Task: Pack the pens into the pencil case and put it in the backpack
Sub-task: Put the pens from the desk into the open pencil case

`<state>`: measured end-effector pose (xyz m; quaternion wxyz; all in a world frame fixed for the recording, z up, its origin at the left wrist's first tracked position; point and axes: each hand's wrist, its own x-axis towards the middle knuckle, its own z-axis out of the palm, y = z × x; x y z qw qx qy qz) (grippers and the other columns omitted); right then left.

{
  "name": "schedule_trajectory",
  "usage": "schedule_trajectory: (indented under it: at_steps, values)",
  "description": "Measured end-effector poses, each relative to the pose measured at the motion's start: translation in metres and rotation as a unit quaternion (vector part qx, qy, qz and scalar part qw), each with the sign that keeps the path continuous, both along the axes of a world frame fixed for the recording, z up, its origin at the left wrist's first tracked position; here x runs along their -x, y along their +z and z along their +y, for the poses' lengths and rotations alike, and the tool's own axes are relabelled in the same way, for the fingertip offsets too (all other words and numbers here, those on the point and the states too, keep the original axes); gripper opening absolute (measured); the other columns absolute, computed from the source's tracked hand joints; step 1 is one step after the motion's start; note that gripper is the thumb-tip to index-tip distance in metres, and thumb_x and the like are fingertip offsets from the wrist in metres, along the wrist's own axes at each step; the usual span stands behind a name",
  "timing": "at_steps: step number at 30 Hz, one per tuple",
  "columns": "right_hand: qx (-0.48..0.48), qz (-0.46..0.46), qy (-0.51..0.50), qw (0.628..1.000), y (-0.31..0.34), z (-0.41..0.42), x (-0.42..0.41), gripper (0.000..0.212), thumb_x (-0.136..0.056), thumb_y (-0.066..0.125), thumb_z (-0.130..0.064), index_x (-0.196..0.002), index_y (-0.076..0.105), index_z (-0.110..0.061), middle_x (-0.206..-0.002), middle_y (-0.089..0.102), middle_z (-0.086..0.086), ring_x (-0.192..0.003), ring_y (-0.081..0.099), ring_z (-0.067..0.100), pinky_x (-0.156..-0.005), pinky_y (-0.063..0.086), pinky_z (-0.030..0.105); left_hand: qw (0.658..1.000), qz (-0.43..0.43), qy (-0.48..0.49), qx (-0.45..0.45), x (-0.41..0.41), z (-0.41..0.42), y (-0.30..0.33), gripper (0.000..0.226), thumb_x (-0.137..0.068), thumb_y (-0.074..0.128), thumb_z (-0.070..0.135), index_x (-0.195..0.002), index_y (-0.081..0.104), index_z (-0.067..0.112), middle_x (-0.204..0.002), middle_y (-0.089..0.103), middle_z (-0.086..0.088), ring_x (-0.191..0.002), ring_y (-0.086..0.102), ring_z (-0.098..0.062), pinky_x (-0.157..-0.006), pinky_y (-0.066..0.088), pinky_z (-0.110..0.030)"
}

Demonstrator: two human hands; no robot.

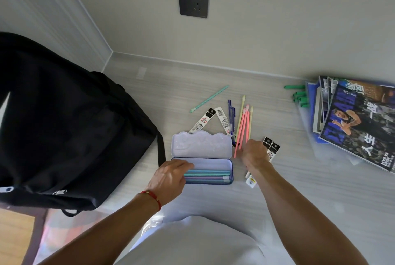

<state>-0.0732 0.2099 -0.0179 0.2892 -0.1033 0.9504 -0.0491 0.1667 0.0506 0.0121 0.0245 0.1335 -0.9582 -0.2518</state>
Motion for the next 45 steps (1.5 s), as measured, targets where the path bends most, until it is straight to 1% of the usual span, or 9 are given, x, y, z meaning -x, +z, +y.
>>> schedule_trajectory:
  at_steps: [9,15,19,25,28,31,36,41,45]
  values:
    - [0.049,0.001,-0.091,0.995,-0.001,0.008,-0.019,0.032,-0.098,0.059,-0.011,-0.123,0.051,0.006,-0.125,0.063,0.022,-0.118,0.061,0.040,-0.094,0.051,0.043,1.000,0.006,0.005,-0.019,0.008,-0.004,0.004,0.034,-0.086,0.058,0.002,-0.115,0.070,0.014,-0.111,0.072,-0.006,-0.098,0.067,-0.024,-0.090,0.057,-0.035]
    - [0.238,-0.077,-0.161,0.955,0.020,0.031,-0.041,0.013,-0.098,0.046,-0.014,-0.097,0.046,-0.001,-0.070,0.064,0.015,-0.036,0.059,0.020,-0.036,0.045,0.030,0.999,0.008,0.025,-0.045,0.013,-0.004,0.008,0.028,-0.093,0.056,0.010,-0.115,0.070,0.020,-0.112,0.072,0.000,-0.099,0.067,-0.017,-0.089,0.058,-0.029]
    - [0.346,-0.119,-0.093,0.926,0.043,0.037,-0.074,0.015,-0.101,0.046,-0.015,-0.088,0.045,-0.008,-0.053,0.060,0.004,-0.028,0.050,0.020,-0.029,0.034,0.023,0.986,0.016,0.036,-0.160,0.034,0.007,0.026,0.015,-0.094,0.059,0.015,-0.092,0.071,0.023,-0.093,0.072,0.005,-0.084,0.064,-0.011,-0.081,0.057,-0.024]
    - [0.384,-0.245,0.065,0.888,0.065,0.025,-0.113,0.012,-0.103,0.048,-0.020,-0.092,0.047,-0.014,-0.058,0.061,0.003,-0.030,0.055,0.020,-0.031,0.039,0.022,0.807,-0.089,0.208,-0.546,0.065,0.018,0.046,0.026,-0.100,0.051,0.018,-0.101,0.069,-0.001,-0.092,0.073,-0.019,-0.071,0.066,-0.022,-0.062,0.057,-0.029]
    - [0.349,-0.227,0.090,0.905,0.063,0.023,-0.115,0.007,-0.103,0.045,-0.021,-0.100,0.051,-0.019,-0.065,0.059,0.002,-0.034,0.057,0.019,-0.034,0.042,0.027,0.823,-0.058,0.237,-0.512,0.056,0.013,0.043,0.029,-0.103,0.042,0.012,-0.097,0.067,-0.002,-0.086,0.073,-0.016,-0.068,0.063,-0.025,-0.061,0.055,-0.031]
    - [0.300,-0.181,0.127,0.928,0.062,0.033,-0.105,0.014,-0.101,0.044,-0.024,-0.102,0.058,-0.025,-0.066,0.059,0.002,-0.035,0.058,0.020,-0.041,0.046,0.032,0.930,0.032,0.230,-0.287,0.045,-0.003,0.037,0.026,-0.102,0.042,0.016,-0.092,0.065,0.011,-0.087,0.070,-0.004,-0.071,0.061,-0.019,-0.063,0.049,-0.021]
    - [0.270,-0.157,0.223,0.924,0.062,0.040,-0.087,0.021,-0.097,0.054,-0.044,-0.092,0.068,-0.029,-0.073,0.061,0.002,-0.059,0.056,0.016,-0.054,0.039,0.025,0.993,0.098,-0.052,0.032,0.034,-0.017,0.027,0.017,-0.098,0.053,0.017,-0.102,0.069,0.017,-0.110,0.066,0.001,-0.113,0.054,-0.024,-0.097,0.043,-0.047]
    - [0.357,-0.129,0.075,0.922,0.057,0.041,-0.070,0.018,-0.088,0.075,-0.031,-0.070,0.072,-0.032,-0.055,0.063,-0.008,-0.042,0.049,0.003,-0.046,0.038,0.016,0.982,-0.124,-0.123,-0.076,0.025,-0.010,0.013,0.020,-0.103,0.043,0.024,-0.096,0.058,0.014,-0.095,0.068,-0.011,-0.084,0.059,-0.027,-0.082,0.050,-0.036]
    - [0.422,-0.143,0.002,0.895,0.052,0.044,-0.068,0.020,-0.082,0.083,-0.024,-0.097,0.074,-0.034,-0.065,0.070,0.004,-0.049,0.060,0.013,-0.055,0.052,0.023,0.968,-0.181,-0.111,-0.132,0.028,-0.012,0.009,0.025,-0.105,0.040,0.027,-0.103,0.059,0.011,-0.097,0.065,-0.009,-0.084,0.059,-0.022,-0.076,0.048,-0.023]
